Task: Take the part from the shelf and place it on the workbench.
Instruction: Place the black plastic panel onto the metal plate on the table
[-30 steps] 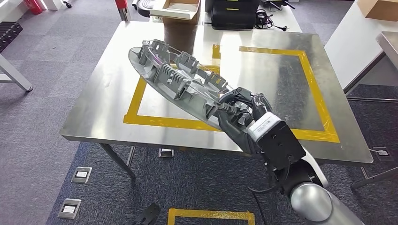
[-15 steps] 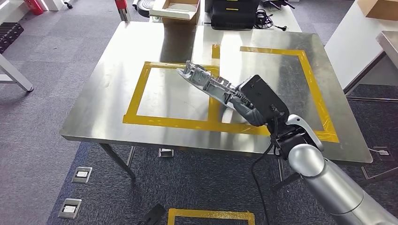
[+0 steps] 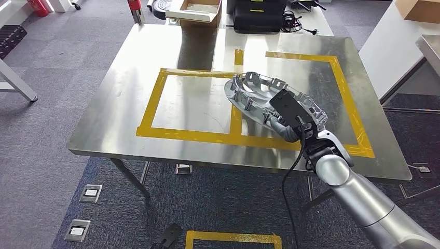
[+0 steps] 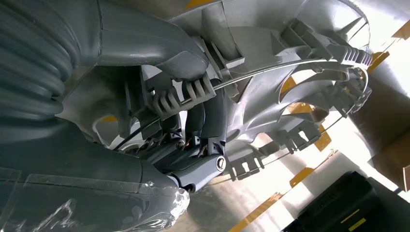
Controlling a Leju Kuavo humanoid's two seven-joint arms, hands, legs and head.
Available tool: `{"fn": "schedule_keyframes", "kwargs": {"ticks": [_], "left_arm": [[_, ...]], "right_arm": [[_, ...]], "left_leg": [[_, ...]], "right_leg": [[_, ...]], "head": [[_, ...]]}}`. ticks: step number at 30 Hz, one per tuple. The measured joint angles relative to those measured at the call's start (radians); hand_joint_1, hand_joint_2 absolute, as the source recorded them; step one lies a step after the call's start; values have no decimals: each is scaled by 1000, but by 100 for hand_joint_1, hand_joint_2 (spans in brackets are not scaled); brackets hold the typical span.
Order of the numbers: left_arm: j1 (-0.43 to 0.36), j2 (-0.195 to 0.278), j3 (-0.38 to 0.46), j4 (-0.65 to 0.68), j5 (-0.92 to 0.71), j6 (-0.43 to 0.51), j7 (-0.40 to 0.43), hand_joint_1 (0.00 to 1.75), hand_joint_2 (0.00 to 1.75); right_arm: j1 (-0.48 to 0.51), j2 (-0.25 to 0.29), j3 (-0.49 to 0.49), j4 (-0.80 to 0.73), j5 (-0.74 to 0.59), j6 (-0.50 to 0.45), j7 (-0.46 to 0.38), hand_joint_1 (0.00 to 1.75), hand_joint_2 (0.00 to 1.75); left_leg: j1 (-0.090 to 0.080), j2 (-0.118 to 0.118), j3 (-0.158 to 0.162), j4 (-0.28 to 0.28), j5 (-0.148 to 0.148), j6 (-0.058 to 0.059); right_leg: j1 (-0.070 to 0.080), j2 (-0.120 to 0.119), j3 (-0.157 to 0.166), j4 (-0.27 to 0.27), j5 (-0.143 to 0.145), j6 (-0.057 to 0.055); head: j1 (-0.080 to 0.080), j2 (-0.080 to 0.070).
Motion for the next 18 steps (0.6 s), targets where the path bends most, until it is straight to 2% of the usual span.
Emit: {"fn": "schedule_keyframes", "kwargs": {"ticks": [18], "left_arm": [[0,0,21,3,-8,-11,-3,0,175]], "right_arm": [[-12,19,0,57,9,2,-6,175,175]], "left_leg": [[0,0,0,0,0,0]], "right_leg": [[0,0,0,0,0,0]], "head": [[0,0]]}}
